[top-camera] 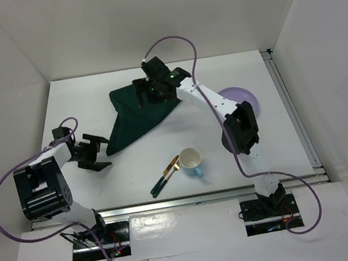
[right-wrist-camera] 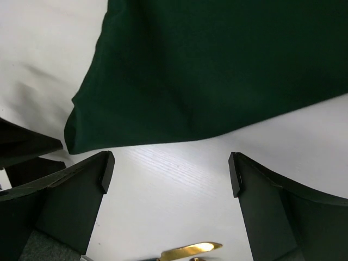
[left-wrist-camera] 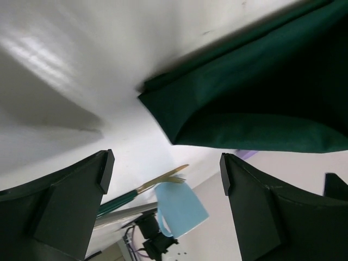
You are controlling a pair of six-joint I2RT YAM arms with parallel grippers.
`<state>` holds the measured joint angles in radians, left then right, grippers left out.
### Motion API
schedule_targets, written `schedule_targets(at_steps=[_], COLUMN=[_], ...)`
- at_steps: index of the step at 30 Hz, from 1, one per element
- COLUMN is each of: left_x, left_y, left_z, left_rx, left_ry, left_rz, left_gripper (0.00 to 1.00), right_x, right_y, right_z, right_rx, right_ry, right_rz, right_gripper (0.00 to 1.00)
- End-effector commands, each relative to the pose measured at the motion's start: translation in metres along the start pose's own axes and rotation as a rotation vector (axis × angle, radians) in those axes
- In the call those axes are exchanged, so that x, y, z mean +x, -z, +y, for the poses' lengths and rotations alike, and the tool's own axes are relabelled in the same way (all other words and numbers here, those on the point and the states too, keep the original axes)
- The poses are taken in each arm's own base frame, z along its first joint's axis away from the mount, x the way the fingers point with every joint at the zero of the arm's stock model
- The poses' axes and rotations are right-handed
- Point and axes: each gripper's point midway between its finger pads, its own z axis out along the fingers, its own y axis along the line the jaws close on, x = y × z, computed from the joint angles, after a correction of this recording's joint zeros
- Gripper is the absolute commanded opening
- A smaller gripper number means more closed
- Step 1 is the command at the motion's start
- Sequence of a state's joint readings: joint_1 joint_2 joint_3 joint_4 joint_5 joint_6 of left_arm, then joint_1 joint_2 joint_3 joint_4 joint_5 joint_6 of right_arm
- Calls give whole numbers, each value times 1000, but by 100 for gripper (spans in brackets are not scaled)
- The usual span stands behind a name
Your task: Set the dinner table for one person
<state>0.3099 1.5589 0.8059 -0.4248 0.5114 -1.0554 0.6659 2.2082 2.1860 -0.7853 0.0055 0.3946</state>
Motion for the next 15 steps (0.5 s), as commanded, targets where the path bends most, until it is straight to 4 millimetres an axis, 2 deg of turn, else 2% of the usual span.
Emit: schedule_targets(at_steps=[1, 3, 5, 6, 8, 9, 10, 11, 12, 13, 15], left_x=[-4, -5, -9, -7, -9, -10, -10, -10, -13, -13, -15], left_y=[-9, -16, -20, -21, -26, -30, -32, -35, -34, -36, -37], left_z=[-14, -13, -14, -11, -8, -3, -2, 2, -3, 0, -2], left_rx=[71, 74, 81, 75, 63, 47, 40, 29, 42, 33, 36], left_ry=[44, 72, 78, 83, 101, 110, 115, 124, 105, 111, 100], left_rz=[22, 36, 32, 36, 42, 42, 45, 52, 44, 49, 48], left_gripper=[98, 98, 95, 94, 85, 80, 69, 62, 54, 41, 27], right_x=[-14, -18, -22, -22, -24, -18, -21, -24, -14, -20, -19], right_y=[-3, -11, -11, -16, -22, -29, -29, -33, -46, -46, -55], right_z=[22, 33, 52, 68, 82, 95, 100, 100, 105, 110, 107], right_rx=[-52, -83, -121, -145, -143, -152, -142, -137, -126, -117, -100], right_ry=[31, 40, 78, 106, 156, 182, 194, 192, 202, 202, 200], right_rz=[-46, -70, -110, -140, -182, -194, -213, -229, -215, -243, -249], right_gripper=[100, 100, 100, 100, 100, 100, 100, 100, 100, 100, 100])
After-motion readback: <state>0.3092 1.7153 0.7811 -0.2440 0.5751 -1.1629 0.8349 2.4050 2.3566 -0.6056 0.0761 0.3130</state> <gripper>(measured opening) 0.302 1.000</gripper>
